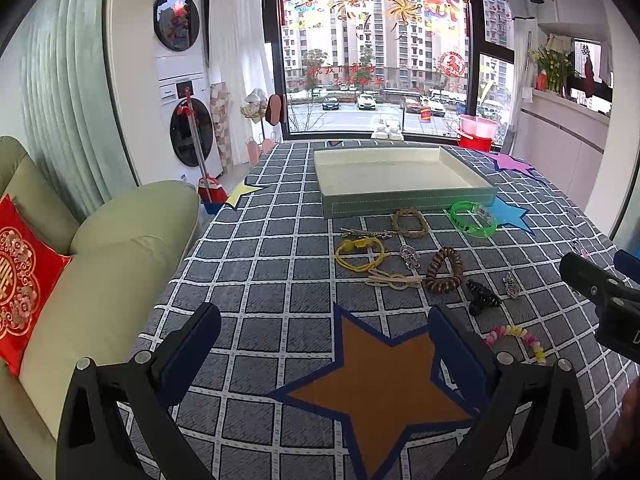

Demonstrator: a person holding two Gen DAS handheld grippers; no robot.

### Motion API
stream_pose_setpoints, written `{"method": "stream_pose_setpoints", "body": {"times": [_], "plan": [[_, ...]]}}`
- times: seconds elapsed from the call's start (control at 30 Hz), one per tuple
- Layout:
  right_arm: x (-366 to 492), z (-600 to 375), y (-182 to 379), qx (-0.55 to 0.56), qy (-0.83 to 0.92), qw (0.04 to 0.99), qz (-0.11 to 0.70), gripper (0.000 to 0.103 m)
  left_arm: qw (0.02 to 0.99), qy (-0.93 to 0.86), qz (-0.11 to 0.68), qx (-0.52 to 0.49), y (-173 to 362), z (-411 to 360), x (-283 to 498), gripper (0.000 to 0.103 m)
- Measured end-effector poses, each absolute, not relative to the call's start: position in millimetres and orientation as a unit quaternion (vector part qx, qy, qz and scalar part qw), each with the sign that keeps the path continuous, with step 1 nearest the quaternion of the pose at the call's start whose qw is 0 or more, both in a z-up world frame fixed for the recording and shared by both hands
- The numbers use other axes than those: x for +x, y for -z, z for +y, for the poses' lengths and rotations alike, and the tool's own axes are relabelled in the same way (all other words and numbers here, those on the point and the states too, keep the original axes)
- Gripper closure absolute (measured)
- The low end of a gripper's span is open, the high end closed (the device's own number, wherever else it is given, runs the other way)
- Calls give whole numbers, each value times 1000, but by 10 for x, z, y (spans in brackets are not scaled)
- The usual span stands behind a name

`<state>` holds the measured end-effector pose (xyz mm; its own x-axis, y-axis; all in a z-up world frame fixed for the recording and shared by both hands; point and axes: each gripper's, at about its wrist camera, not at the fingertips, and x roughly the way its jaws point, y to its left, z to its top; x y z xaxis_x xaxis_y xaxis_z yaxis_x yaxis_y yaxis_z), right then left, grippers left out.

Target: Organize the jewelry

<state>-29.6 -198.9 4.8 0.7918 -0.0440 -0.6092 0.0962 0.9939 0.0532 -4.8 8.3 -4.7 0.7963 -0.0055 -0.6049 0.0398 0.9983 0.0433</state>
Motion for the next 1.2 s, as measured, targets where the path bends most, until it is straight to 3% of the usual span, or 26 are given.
{"method": "stream_pose_setpoints", "body": {"times": [1.2], "plan": [[-267,-1949,-67,39,33,946,321,0,946,16,323,25,56,39,-23,0]]}}
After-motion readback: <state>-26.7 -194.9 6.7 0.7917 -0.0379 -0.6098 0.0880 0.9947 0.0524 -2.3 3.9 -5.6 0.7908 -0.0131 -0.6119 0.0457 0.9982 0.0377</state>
